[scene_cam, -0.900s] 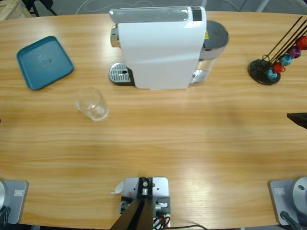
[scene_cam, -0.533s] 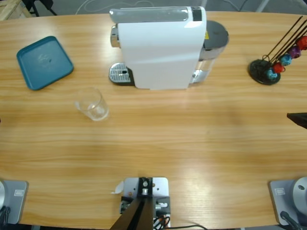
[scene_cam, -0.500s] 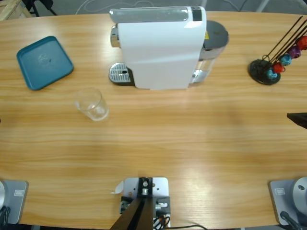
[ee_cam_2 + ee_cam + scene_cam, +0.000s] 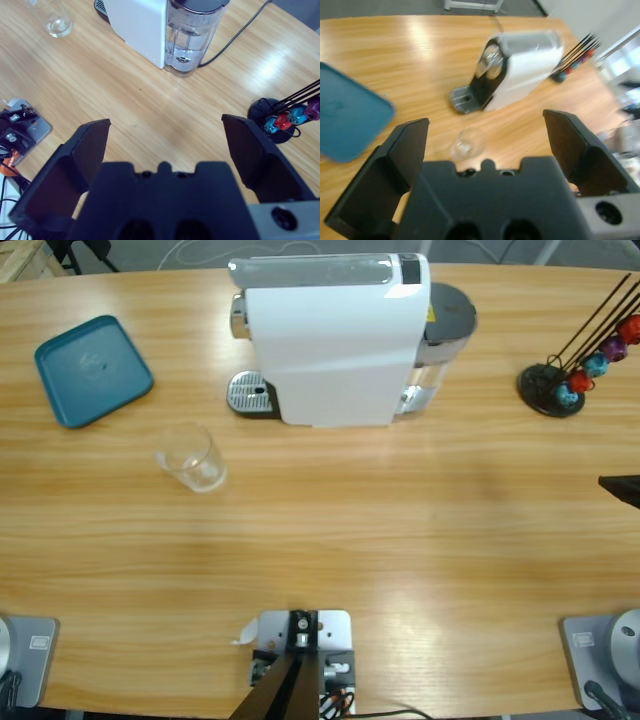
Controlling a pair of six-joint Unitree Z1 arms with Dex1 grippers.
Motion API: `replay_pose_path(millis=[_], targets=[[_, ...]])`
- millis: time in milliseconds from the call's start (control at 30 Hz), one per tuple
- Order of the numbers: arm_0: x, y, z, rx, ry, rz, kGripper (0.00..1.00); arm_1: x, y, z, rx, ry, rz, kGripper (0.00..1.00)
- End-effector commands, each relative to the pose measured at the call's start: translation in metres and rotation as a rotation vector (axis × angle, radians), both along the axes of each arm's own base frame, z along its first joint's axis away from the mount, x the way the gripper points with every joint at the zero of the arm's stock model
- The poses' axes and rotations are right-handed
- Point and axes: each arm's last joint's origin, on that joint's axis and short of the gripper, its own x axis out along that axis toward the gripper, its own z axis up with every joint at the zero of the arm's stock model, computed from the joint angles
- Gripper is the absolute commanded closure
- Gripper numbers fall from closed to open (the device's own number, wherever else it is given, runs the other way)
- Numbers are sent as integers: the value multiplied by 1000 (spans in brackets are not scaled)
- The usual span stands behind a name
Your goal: Pour coffee
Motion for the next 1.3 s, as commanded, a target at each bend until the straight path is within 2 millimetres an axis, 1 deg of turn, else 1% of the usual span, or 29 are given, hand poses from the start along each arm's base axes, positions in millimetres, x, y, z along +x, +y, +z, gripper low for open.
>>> replay_pose_path(millis=[33,100,167,233,333,467,567,733,800,867,933,1000,1067,1100,1133,1300], targets=[[128,-49,-30,-242,501,-176,0,-5,-5,-7,1,-5,-4,0],[149,-56,-45,-251,562,-146,0,-7,-7,-7,9,-14,-5,0],[164,-63,-53,-258,581,-142,0,-10,-9,-7,18,-23,-5,0],[174,-69,-60,-245,594,-125,3,-11,-11,-8,23,-29,-5,0],[189,-83,-70,-242,619,-138,68,-10,-10,-8,21,-26,-4,0],[205,-95,-78,-254,595,-152,78,-11,-10,-7,23,-28,-4,0],[213,-104,-86,-253,610,-154,78,-9,-9,-8,18,-22,-4,0],[219,-123,-97,-259,629,-191,82,-8,-7,-7,13,-17,-4,0],[222,-127,-101,-257,636,-201,82,-8,-7,-7,13,-17,-4,0],[223,-128,-101,-259,623,-204,92,-8,-7,-7,13,-18,-4,0],[224,-131,-99,-262,604,-207,230,-8,-7,-7,13,-17,-4,0],[225,-132,-98,-268,604,-207,299,-8,-7,-7,14,-17,-4,0],[225,-134,-99,-282,619,-217,676,-8,-7,-7,14,-16,-5,0],[224,-135,-99,-281,619,-217,802,-7,-7,-7,14,-15,-5,0],[224,-135,-99,-280,622,-217,842,-7,-7,-7,13,-13,-6,0],[221,-135,-99,-286,637,-212,851,-8,-7,-7,17,-14,-9,0]])
